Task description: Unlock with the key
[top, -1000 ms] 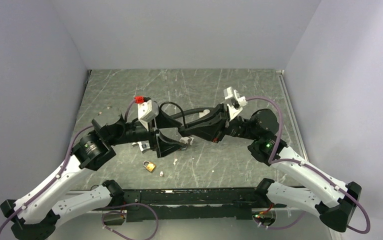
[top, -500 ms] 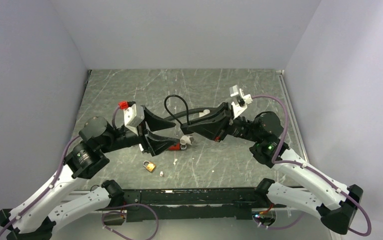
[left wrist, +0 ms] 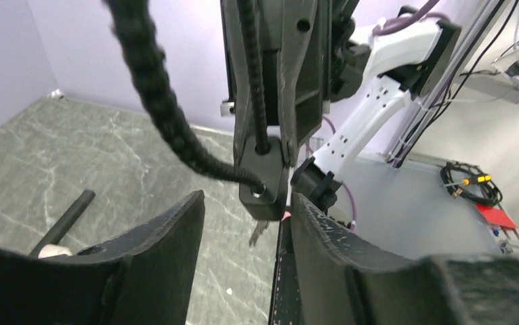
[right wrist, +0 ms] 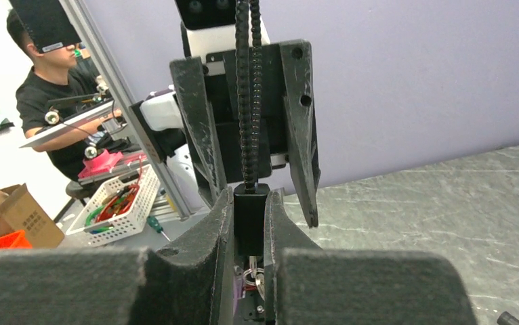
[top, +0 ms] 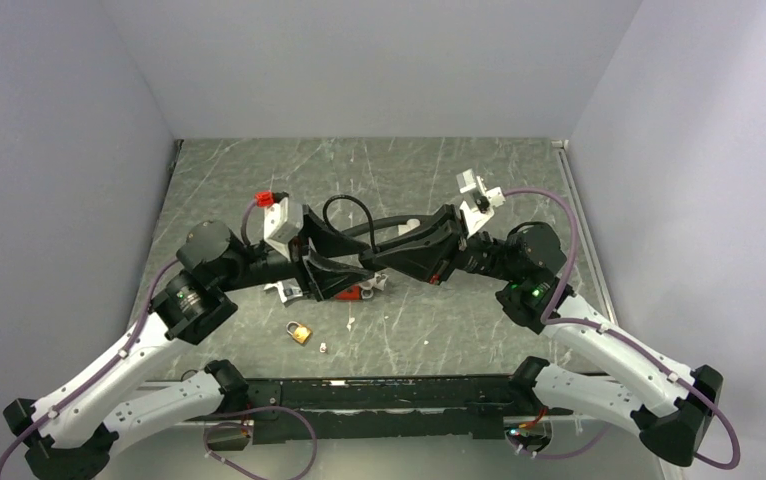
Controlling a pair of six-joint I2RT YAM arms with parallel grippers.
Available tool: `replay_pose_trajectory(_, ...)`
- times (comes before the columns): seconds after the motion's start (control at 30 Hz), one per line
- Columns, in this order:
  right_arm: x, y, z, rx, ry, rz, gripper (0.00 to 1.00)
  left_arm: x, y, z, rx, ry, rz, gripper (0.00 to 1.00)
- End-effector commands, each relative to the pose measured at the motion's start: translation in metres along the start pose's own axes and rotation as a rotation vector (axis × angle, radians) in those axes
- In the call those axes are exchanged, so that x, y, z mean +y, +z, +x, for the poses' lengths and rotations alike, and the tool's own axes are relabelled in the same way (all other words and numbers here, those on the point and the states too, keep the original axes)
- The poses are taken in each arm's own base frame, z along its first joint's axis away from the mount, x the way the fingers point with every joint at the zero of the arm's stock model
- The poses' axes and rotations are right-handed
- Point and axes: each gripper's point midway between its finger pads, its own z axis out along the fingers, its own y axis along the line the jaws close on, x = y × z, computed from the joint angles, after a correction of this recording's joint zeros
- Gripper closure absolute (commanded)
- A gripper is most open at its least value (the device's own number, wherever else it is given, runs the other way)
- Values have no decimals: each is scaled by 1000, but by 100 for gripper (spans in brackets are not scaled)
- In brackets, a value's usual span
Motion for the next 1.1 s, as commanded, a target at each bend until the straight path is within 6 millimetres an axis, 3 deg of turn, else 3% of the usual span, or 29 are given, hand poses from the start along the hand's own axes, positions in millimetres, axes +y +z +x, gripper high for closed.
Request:
replay_pose_trajectory(0.0, 12, 2, -19, -62, -32, -40, 100, -19, -3, -34, -125, 49, 76, 42)
replay_pose_trajectory(0.1, 12, 1, -21, -81, -31, -33, 100, -19, -6, -37, -155, 48, 64, 44)
replay_pose_trajectory(0.27, 16, 1, -29, -123, -24, -43, 100, -17, -8, -37, -173, 48, 48, 56)
replay_pose_trajectory(0.43, 19, 1, -36, -156, -22, -60, 100, -18, -7, -38, -194, 41, 57, 59)
replay_pose_trajectory(1.07, 13, 7, -31, -162, 1, -71, 100, -16, 5, -38, -219, 18, 99, 69)
